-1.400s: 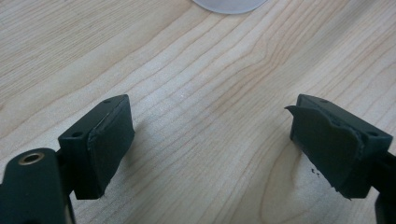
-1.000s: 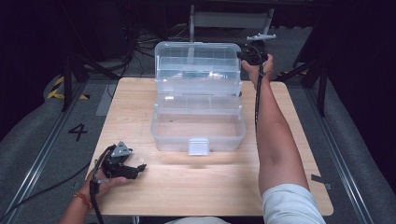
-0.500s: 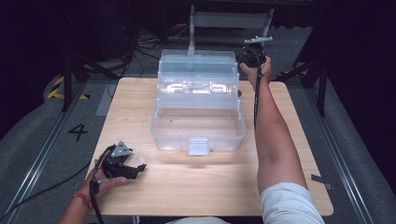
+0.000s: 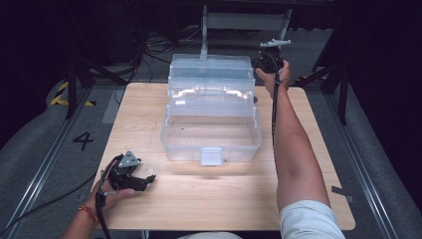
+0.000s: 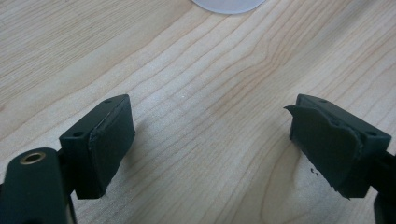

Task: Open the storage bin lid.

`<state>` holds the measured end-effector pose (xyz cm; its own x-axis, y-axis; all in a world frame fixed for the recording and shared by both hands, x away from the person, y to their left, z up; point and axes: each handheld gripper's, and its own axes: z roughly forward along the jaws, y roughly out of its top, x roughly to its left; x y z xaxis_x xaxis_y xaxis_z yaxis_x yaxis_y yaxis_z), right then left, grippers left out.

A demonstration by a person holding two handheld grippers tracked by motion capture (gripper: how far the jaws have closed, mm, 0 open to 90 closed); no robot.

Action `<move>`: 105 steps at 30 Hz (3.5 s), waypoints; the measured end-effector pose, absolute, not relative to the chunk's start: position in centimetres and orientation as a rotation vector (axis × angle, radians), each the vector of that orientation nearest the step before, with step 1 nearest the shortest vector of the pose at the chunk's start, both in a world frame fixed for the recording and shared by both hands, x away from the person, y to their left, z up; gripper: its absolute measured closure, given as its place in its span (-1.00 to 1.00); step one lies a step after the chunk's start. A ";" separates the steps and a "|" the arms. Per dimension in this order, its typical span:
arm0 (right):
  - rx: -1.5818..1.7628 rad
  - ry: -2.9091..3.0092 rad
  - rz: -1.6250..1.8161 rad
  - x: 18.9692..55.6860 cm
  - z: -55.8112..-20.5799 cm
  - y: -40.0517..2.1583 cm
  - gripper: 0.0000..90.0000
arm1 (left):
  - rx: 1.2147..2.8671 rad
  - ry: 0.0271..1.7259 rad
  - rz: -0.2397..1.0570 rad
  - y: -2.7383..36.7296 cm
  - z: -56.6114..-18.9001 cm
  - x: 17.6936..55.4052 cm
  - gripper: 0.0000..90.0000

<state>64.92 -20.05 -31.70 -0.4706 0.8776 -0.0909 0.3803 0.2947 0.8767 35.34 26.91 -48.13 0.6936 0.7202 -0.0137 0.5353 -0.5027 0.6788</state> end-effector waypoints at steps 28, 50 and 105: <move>0.924 2.057 1.132 56.4 -31.8 -22.0 0.74 | 2.231 0.956 0.360 26.9 -48.2 35.3 -0.68; 0.842 2.187 1.150 47.6 -35.8 -25.5 0.18 | 2.228 0.960 0.362 26.9 -48.2 35.3 -0.68; 1.122 2.341 1.034 35.3 -48.7 -35.2 -0.65 | 2.230 0.975 0.381 26.6 -48.1 35.7 -0.70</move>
<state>35.31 -35.16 -48.68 -0.6274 0.7787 0.0030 0.5269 0.4217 0.7380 35.70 26.60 -48.11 0.6786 0.7345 0.0006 0.5404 -0.4998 0.6768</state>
